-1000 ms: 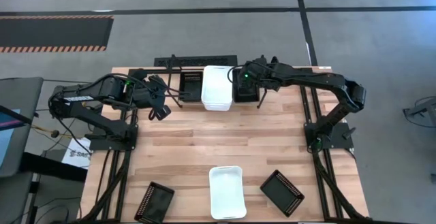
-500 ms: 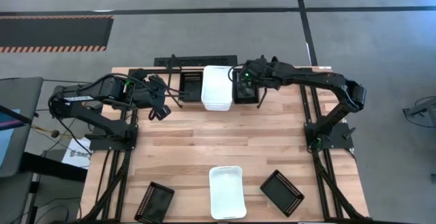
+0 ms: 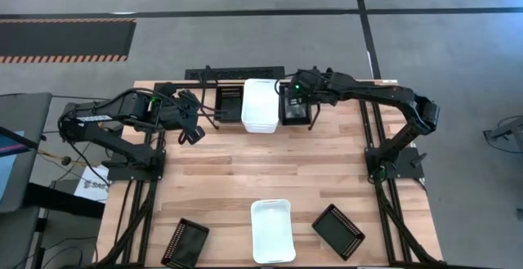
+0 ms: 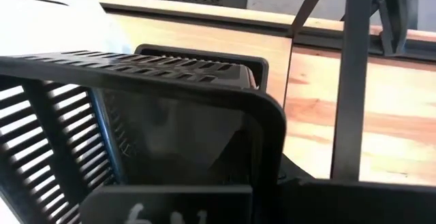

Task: Stack baskets on shelf by color
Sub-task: Stack the black bin on top of the right black bin on the shelf

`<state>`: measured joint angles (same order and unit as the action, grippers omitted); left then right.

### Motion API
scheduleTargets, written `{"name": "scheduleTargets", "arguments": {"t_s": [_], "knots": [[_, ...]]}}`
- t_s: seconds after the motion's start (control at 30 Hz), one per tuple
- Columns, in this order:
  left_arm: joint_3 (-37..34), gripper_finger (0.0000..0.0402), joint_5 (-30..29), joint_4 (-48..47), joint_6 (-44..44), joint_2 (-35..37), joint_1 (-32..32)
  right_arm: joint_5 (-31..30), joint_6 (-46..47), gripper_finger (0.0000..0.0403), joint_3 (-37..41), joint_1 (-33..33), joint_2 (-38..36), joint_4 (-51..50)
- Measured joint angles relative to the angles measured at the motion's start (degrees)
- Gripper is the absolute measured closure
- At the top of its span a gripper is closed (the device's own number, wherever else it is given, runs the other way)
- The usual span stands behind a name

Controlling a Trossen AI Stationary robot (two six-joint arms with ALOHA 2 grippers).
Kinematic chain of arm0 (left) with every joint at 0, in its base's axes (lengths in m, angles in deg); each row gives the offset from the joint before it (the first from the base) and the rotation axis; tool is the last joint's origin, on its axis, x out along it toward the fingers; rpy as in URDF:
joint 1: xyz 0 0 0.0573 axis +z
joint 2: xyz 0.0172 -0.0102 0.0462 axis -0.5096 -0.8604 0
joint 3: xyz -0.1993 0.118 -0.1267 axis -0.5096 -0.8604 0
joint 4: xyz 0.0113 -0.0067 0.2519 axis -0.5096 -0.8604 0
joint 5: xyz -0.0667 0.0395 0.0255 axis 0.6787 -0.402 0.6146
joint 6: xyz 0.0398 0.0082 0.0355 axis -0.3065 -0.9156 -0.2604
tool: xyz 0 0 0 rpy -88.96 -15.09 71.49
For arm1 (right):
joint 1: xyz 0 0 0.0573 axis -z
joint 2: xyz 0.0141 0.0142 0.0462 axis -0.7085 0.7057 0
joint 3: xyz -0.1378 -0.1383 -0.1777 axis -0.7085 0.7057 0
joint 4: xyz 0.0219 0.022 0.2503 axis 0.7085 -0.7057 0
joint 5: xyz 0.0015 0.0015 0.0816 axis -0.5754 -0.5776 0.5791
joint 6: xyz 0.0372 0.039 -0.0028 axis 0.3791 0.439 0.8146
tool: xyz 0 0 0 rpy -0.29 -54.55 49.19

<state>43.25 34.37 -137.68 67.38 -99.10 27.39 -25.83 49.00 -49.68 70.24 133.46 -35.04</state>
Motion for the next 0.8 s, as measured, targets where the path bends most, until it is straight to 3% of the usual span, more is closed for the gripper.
{"name": "scheduleTargets", "arguments": {"t_s": [0.63,0.8], "knots": [[0.00,0.0401,0.01,0.00,0.00,0.00,0.00,5.75,-2.99,0.0402,0.02,1.68,0.00,-0.09],[0.00,0.0401,0.02,0.00,0.00,0.00,0.00,5.63,-5.53,0.0381,0.02,1.65,0.00,0.23]]}}
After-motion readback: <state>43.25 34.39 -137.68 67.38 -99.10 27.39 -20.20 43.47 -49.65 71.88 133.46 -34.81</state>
